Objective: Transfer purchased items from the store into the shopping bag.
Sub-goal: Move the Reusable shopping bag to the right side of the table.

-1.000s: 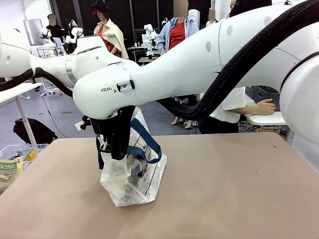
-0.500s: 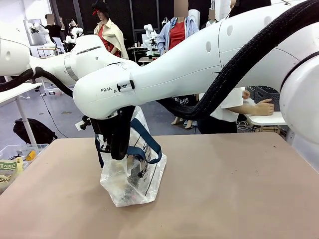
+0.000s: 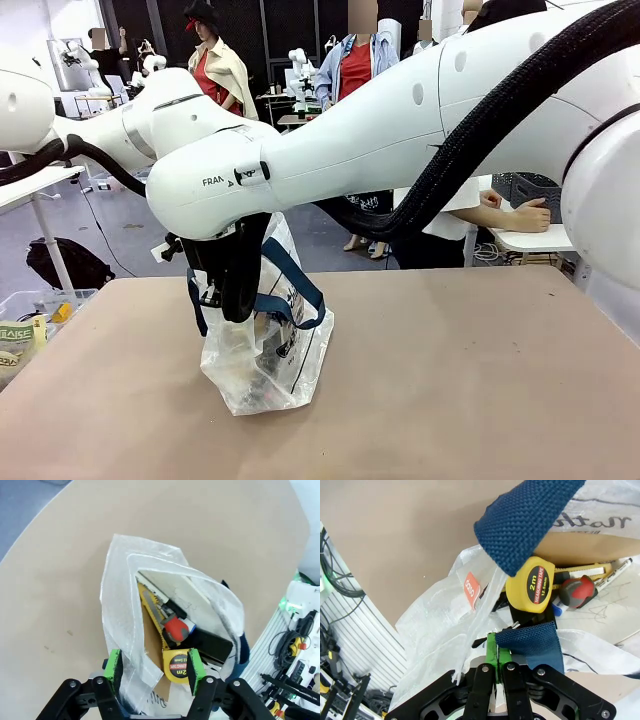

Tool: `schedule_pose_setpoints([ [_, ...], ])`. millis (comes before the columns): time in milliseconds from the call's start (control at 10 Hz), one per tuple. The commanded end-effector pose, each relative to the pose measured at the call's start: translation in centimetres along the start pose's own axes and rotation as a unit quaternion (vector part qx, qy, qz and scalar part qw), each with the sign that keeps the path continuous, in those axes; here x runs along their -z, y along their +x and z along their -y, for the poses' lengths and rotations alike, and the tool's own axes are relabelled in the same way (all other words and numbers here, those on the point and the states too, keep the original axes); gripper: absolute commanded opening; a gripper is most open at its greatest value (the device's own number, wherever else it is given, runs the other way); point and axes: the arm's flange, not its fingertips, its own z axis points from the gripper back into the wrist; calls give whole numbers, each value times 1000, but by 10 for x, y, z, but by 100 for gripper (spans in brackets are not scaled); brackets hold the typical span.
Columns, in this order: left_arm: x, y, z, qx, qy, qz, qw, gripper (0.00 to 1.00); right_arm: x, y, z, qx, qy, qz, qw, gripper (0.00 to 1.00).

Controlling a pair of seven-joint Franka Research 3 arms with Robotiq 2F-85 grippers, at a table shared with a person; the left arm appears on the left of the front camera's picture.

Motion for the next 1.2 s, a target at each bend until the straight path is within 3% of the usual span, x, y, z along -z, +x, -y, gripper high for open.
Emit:
schedule_pose_setpoints([
  [0, -2, 1, -8, 5, -37, 15, 999, 67, 11, -6, -7, 11, -4, 1, 1000, 0],
  [1100, -1, 6, -26, 51, -149, 11, 987, 67, 10, -3, -25, -6, -20, -12, 1000, 0],
])
